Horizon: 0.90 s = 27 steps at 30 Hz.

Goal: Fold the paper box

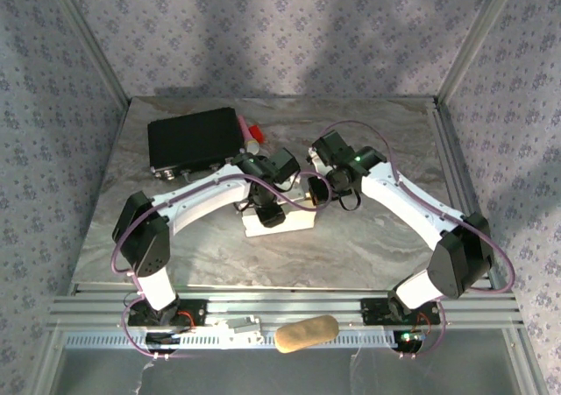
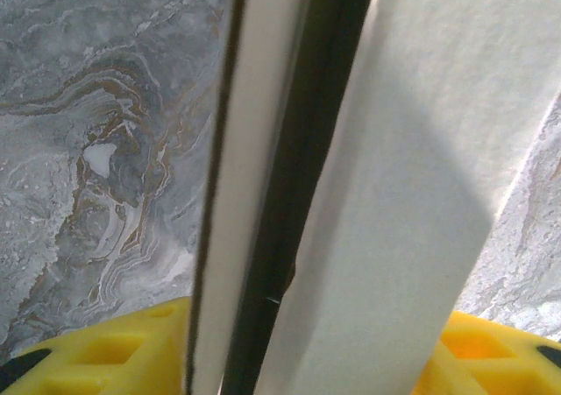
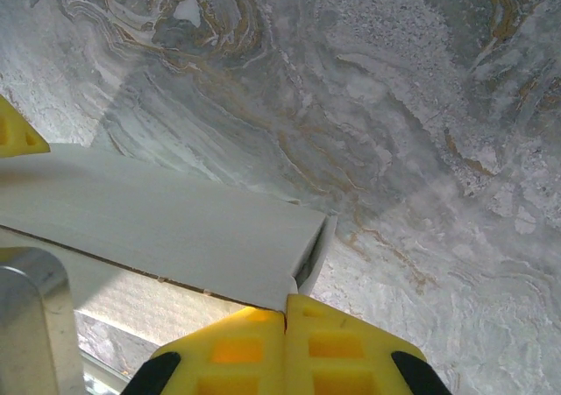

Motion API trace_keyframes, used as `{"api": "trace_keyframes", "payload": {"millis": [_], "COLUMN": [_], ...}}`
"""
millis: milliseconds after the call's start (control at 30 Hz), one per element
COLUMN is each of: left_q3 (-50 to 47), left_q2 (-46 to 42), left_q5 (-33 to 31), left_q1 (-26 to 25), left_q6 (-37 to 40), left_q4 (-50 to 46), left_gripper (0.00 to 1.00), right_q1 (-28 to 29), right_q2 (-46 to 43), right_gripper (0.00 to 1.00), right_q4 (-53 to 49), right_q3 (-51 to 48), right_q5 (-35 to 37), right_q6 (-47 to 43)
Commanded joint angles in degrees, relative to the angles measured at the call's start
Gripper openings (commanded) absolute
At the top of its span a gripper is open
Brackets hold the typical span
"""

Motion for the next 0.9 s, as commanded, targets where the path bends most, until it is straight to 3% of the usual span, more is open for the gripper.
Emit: {"api": "trace_keyframes", "payload": {"millis": [0, 600, 867], "left_q3": [1.52, 0.32, 0.18], "left_q2": [1.55, 1.04, 0.53], "left_q5": [-2.91, -5.28, -4.05], "left_q1": [-0.71, -1.83, -1.65], "left_q6": [-1.7, -4.79, -4.2], "left_q4": [-0.7, 2.56, 3.26], "left_gripper": [0.54, 0.51, 0.5], "right_q1": [-0.24, -2.22, -2.06], "right_q2": [0.65, 0.59, 0.25], "right_gripper": [0.0, 0.0, 0.0], "right_q4": [-3.24, -0.01, 0.63], "right_q3": [1.86, 0.68, -0.96], "right_q5": [-1.76, -9.46, -6.55], "right_q6": [1.7, 5.56, 5.17]}}
